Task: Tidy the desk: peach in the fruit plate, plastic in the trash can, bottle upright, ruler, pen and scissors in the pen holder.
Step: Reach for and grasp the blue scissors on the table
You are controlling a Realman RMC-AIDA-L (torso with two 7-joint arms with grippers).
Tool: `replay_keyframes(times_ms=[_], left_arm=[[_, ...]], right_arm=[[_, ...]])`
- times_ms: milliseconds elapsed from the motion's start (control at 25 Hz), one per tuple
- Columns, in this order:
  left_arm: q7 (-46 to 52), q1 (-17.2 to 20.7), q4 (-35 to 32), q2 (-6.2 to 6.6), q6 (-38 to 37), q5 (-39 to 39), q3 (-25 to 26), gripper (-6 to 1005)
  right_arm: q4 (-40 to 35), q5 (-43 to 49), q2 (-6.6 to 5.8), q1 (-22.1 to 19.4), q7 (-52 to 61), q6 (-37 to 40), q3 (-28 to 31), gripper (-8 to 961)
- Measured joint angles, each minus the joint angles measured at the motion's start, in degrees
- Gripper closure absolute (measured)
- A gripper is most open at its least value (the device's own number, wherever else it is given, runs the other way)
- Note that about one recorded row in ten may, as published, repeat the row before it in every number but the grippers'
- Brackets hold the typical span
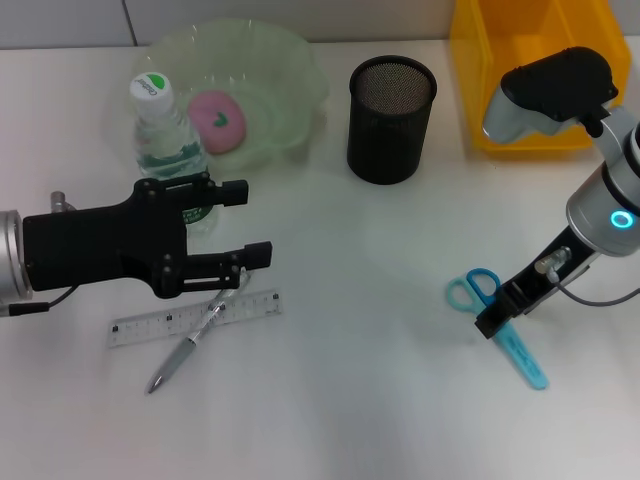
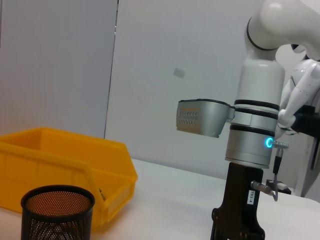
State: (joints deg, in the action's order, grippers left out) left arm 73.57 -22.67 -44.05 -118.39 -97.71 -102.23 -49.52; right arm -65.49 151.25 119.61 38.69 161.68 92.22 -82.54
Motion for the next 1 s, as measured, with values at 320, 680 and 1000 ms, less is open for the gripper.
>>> replay_keyframes(times_ms=[320, 680, 1000], left_arm=[[0.00, 0.10, 0.02, 0.00, 0.25, -0.02, 0.14, 233], [0.00, 0.01, 0.02, 0.00, 1.03, 0.01, 0.11, 235], [0.00, -0.42, 0.02, 0.09, 1.57, 0.02, 0.07, 236]], right_arm=[[-0.35, -0.09, 0.06, -0.16, 0.66, -0.75, -1.44, 335], [-0.24, -0.09, 0.09, 0.06, 0.73, -0.88, -1.48, 335], [0.17, -0.08, 0.09, 0.39, 0.90, -1.40, -2.03, 336]])
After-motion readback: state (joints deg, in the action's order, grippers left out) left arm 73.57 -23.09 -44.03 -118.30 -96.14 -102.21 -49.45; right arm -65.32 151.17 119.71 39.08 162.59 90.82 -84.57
